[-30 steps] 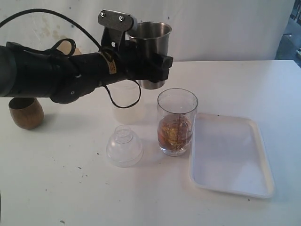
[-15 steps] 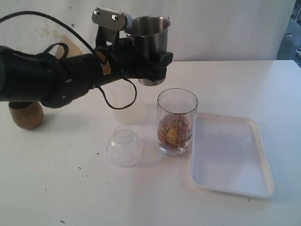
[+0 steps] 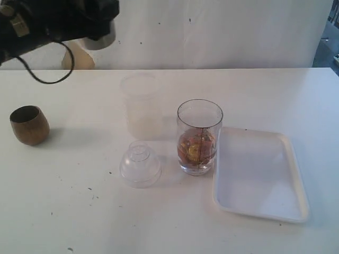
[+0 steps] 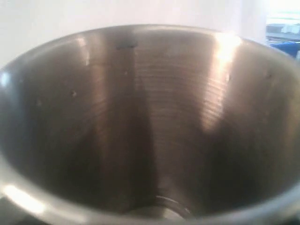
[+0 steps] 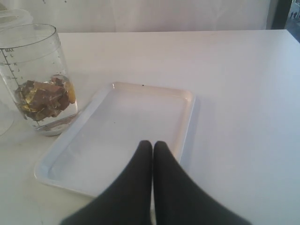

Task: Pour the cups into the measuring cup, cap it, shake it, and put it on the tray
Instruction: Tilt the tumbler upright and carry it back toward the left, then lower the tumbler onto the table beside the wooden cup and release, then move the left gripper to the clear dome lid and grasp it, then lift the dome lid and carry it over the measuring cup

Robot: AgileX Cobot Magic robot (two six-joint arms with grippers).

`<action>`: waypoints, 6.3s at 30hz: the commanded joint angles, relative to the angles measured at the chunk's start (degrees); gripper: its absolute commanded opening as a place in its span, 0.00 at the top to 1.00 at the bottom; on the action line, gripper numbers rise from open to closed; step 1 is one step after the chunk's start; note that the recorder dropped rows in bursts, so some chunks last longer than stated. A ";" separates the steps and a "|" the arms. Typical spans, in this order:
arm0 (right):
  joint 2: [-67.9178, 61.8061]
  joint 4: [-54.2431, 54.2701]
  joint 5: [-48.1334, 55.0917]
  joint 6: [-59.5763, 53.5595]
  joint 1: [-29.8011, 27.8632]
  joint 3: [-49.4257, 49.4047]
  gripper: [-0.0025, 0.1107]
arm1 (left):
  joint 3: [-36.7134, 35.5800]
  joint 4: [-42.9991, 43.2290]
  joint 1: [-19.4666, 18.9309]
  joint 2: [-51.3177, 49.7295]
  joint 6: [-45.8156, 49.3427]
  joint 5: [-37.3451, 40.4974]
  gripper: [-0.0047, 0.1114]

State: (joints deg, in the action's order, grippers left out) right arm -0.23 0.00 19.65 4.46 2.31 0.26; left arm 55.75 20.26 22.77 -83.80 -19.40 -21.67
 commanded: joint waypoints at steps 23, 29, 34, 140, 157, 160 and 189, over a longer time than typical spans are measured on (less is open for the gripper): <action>0.23 0.00 -0.08 0.28 -0.10 -0.26 0.98 | -9.00 -10.05 -8.91 -37.36 14.15 -38.86 0.96; 0.23 0.00 -0.08 0.28 -0.10 -0.26 0.98 | -9.00 -12.61 -8.91 -39.90 14.31 -38.71 0.92; 0.23 0.00 -0.08 0.28 -0.10 -0.26 0.98 | -9.00 -12.61 -8.91 -39.90 14.54 -38.68 0.22; 0.23 0.00 -0.08 0.28 -0.10 -0.26 0.98 | -3.76 33.68 14.35 -20.16 -46.49 16.29 0.29; 0.23 0.00 -0.08 0.28 -0.10 -0.26 0.98 | -3.76 33.93 15.36 -15.80 -48.00 21.08 0.96; 0.23 0.00 -0.08 0.28 -0.10 -0.26 0.98 | -3.76 33.93 17.71 -12.14 -47.48 26.25 0.96; 0.23 0.00 -0.08 0.28 -0.10 -0.26 0.98 | 24.78 -7.51 26.69 -16.96 0.40 41.82 0.96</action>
State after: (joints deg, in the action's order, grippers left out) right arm -0.23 0.00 19.65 4.46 2.31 0.26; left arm 79.66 12.95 49.20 -99.84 -19.52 21.06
